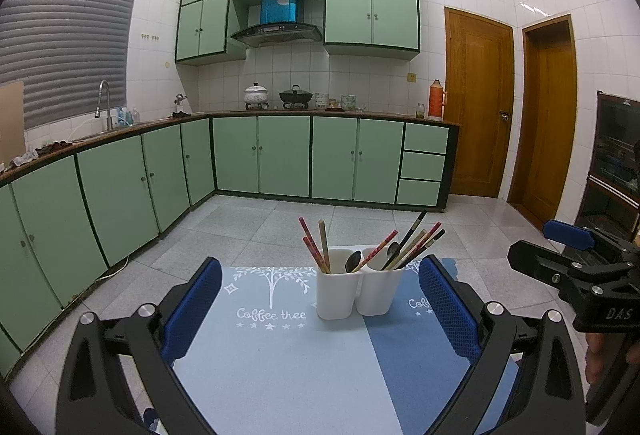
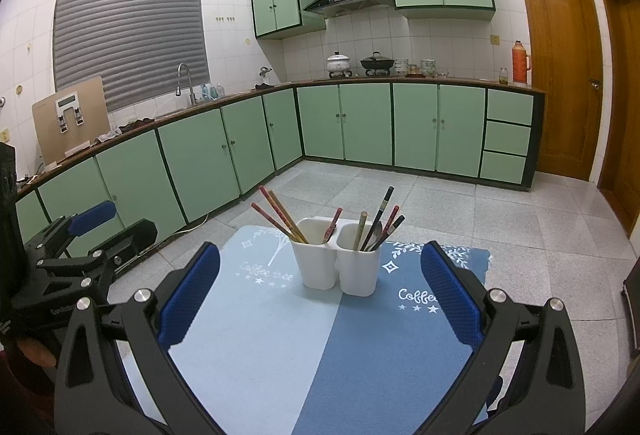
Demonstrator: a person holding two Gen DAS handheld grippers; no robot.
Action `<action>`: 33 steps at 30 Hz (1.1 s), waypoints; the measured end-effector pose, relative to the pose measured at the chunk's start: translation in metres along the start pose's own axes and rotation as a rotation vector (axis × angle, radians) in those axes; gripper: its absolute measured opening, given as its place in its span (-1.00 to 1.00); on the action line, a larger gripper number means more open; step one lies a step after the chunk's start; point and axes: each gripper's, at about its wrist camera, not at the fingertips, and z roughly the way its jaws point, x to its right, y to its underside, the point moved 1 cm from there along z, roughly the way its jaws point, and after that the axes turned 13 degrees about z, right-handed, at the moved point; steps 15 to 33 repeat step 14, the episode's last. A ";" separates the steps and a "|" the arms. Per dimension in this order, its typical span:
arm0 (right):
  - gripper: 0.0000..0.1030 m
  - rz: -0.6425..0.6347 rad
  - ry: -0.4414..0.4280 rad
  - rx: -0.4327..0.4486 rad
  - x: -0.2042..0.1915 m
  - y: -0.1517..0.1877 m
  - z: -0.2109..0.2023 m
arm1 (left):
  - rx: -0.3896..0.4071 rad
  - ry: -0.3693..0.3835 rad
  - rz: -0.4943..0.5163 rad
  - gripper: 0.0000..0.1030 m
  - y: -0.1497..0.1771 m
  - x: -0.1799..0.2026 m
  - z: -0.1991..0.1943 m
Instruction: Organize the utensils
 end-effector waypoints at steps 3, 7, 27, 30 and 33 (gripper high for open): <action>0.89 0.002 0.003 -0.001 0.001 -0.001 0.000 | -0.002 0.003 -0.007 0.88 0.001 -0.004 -0.001; 0.89 0.003 0.003 -0.001 0.002 -0.001 0.001 | -0.003 0.000 -0.008 0.88 0.002 -0.004 -0.001; 0.89 0.005 0.004 -0.005 0.005 -0.001 0.000 | -0.010 -0.002 -0.007 0.88 0.001 0.000 0.002; 0.89 0.005 0.004 -0.005 0.005 -0.001 0.000 | -0.010 -0.002 -0.007 0.88 0.001 0.000 0.002; 0.89 0.005 0.004 -0.005 0.005 -0.001 0.000 | -0.010 -0.002 -0.007 0.88 0.001 0.000 0.002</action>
